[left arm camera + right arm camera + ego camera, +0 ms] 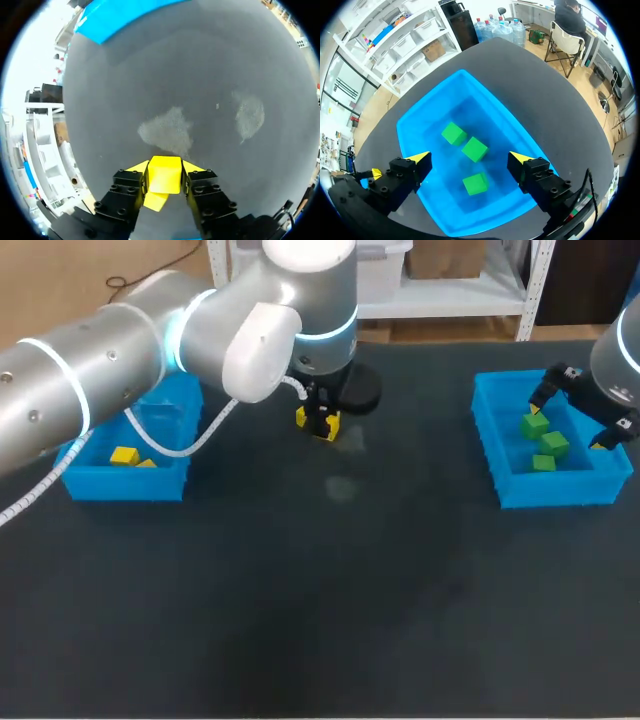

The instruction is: Put the green cubes in the right bin and the yellow cubes in the left bin.

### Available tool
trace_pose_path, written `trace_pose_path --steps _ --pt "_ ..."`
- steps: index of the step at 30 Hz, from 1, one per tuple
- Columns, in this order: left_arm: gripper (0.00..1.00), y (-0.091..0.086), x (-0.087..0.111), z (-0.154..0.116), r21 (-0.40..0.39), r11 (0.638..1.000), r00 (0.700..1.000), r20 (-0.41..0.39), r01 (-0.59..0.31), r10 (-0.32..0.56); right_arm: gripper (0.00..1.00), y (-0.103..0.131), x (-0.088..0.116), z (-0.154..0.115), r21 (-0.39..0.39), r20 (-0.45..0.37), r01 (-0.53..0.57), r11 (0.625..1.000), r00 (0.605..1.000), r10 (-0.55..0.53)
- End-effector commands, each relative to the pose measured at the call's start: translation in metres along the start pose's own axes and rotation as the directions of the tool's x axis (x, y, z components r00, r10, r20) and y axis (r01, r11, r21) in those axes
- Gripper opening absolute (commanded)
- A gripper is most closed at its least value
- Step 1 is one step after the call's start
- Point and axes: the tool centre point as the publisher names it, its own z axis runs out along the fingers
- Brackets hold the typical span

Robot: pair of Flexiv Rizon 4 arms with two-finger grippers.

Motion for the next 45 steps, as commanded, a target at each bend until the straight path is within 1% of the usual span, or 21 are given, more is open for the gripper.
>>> trace_pose_path --steps 1,3,5,8,11,16,20,23,26,28,29,32,33,34,36,37,39,40,41,42,45 --pt "0.00 -0.004 0.001 -0.051 -0.098 0.989 0.989 0.102 0.114 -0.104 1.00 -0.002 0.002 0.000 -0.003 0.010 -0.002 1.000 1.000 0.002" --pt "0.00 0.000 0.008 -0.073 -0.121 0.976 0.977 0.135 0.183 -0.167 1.00 -0.002 0.002 0.000 -0.003 0.010 -0.002 1.000 1.000 0.002" --pt "0.00 0.006 0.022 -0.090 -0.141 0.952 0.957 0.144 0.273 -0.253 1.00 -0.002 0.002 0.000 -0.003 0.010 -0.002 1.000 1.000 0.002" --pt "0.00 0.009 0.056 -0.107 -0.179 0.911 0.927 0.114 0.372 -0.356 1.00 -0.002 0.002 0.000 -0.003 0.010 -0.002 1.000 1.000 0.002" --pt "0.00 0.005 0.093 -0.116 -0.200 0.873 0.895 0.058 0.444 -0.441 1.00 -0.002 0.002 0.000 -0.003 0.010 -0.002 1.000 1.000 0.002" --pt "0.00 -0.010 0.150 -0.124 -0.226 0.799 0.815 -0.032 0.558 -0.579 1.00 -0.002 0.002 0.000 -0.003 0.010 -0.002 1.000 1.000 0.002" --pt "0.00 -0.031 0.188 -0.130 -0.244 0.759 0.761 -0.108 0.604 -0.640 1.00 -0.002 0.002 0.000 -0.003 0.010 -0.002 1.000 1.000 0.002" --pt "0.00 -0.048 0.211 -0.132 -0.260 0.730 0.719 -0.156 0.632 -0.678 1.00 -0.002 0.002 0.000 -0.003 0.010 -0.002 1.000 1.000 0.002" --pt "0.00 -0.064 0.230 -0.130 -0.276 0.719 0.691 -0.208 0.638 -0.692 1.00 -0.002 0.002 0.000 -0.003 0.010 -0.002 1.000 1.000 0.002" --pt "0.00 -0.074 0.240 -0.128 -0.257 0.706 0.666 -0.236 0.660 -0.708 1.00 -0.002 0.002 0.000 -0.003 0.010 -0.002 1.000 1.000 0.002" --pt "0.00 -0.080 0.243 -0.127 -0.248 0.708 0.659 -0.259 0.661 -0.706 1.00 -0.002 0.002 0.000 -0.003 0.010 -0.002 1.000 1.000 0.002" --pt "0.00 -0.097 0.251 -0.120 -0.234 0.746 0.652 -0.372 0.623 -0.661 1.00 -0.002 0.002 0.000 -0.003 0.010 -0.002 1.000 1.000 0.002" --pt "0.18 -0.100 0.252 -0.119 -0.233 0.751 0.652 -0.384 0.617 -0.654 1.00 -0.002 0.002 0.000 -0.003 0.010 -0.002 1.000 1.000 0.002" --pt "1.00 -0.101 0.251 -0.117 -0.220 0.759 0.658 -0.390 0.613 -0.644 1.00 -0.002 0.002 0.000 -0.003 0.010 -0.002 1.000 1.000 0.002" --pt "1.00 -0.101 0.249 -0.117 -0.207 0.761 0.666 -0.379 0.615 -0.642 1.00 -0.002 0.002 0.000 -0.003 0.010 -0.002 1.000 1.000 0.002" --pt "1.00 -0.099 0.247 -0.117 -0.203 0.772 0.682 -0.372 0.602 -0.630 1.00 -0.002 0.002 0.000 -0.003 0.010 -0.002 1.000 1.000 0.002" --pt "1.00 -0.089 0.242 -0.121 -0.207 0.767 0.687 -0.348 0.607 -0.638 1.00 -0.002 0.002 0.000 -0.003 0.010 -0.002 1.000 1.000 0.002" --pt "1.00 -0.083 0.239 -0.123 -0.205 0.771 0.699 -0.330 0.603 -0.634 1.00 -0.002 0.002 0.000 -0.003 0.010 -0.002 1.000 1.000 0.002" --pt "1.00 -0.076 0.235 -0.127 -0.205 0.765 0.701 -0.309 0.611 -0.643 1.00 -0.002 0.002 0.000 -0.003 0.010 -0.002 1.000 1.000 0.002" --pt "1.00 -0.069 0.229 -0.131 -0.198 0.759 0.706 -0.281 0.620 -0.650 1.00 -0.002 0.002 0.000 -0.003 0.010 -0.002 1.000 1.000 0.002" --pt "1.00 -0.046 0.206 -0.141 -0.160 0.761 0.745 -0.155 0.629 -0.648 1.00 -0.002 0.002 0.000 -0.003 0.010 -0.002 1.000 1.000 0.002"
